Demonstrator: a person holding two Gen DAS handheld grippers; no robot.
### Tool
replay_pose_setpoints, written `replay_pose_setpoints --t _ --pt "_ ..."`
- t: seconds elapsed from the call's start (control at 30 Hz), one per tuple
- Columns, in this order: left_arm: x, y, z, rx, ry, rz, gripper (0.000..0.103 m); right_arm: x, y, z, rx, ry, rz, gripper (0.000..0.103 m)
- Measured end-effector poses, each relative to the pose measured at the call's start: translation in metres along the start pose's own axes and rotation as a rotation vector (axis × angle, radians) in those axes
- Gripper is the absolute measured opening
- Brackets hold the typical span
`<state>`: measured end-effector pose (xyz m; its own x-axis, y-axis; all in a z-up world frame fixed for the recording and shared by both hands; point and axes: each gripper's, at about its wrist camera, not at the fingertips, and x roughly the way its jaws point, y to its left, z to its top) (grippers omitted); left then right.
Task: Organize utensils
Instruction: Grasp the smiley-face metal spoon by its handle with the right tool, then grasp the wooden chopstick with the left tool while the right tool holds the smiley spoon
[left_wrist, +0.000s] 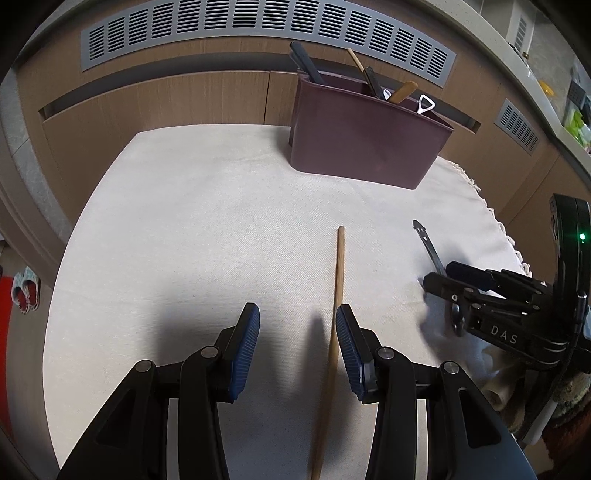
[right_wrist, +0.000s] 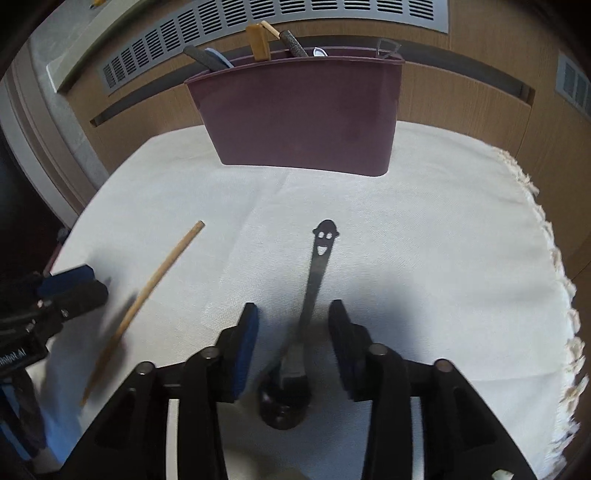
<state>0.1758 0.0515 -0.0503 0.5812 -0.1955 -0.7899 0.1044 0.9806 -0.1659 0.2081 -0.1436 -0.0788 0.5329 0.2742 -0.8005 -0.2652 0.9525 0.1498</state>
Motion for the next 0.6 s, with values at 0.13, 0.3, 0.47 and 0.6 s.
replay_pose_setpoints --t 0.13,0.3,0.47,0.6 --pt "0.001 0.002 -0.001 -0.006 0.008 0.006 0.044 0.007 0.014 0.007 -0.082 0.027 -0.061 0.041" --pt "-0.002 0.001 -0.003 -0.006 0.002 0.008 0.044 0.018 0.024 0.021 -0.116 0.005 -0.118 0.027" --pt "-0.001 0.002 -0.003 -0.003 0.007 0.010 0.044 0.019 0.034 0.023 -0.180 -0.012 -0.130 0.006" --pt "0.008 -0.001 -0.003 0.002 0.040 0.002 0.044 0.014 0.029 0.022 -0.150 -0.013 -0.089 0.006"
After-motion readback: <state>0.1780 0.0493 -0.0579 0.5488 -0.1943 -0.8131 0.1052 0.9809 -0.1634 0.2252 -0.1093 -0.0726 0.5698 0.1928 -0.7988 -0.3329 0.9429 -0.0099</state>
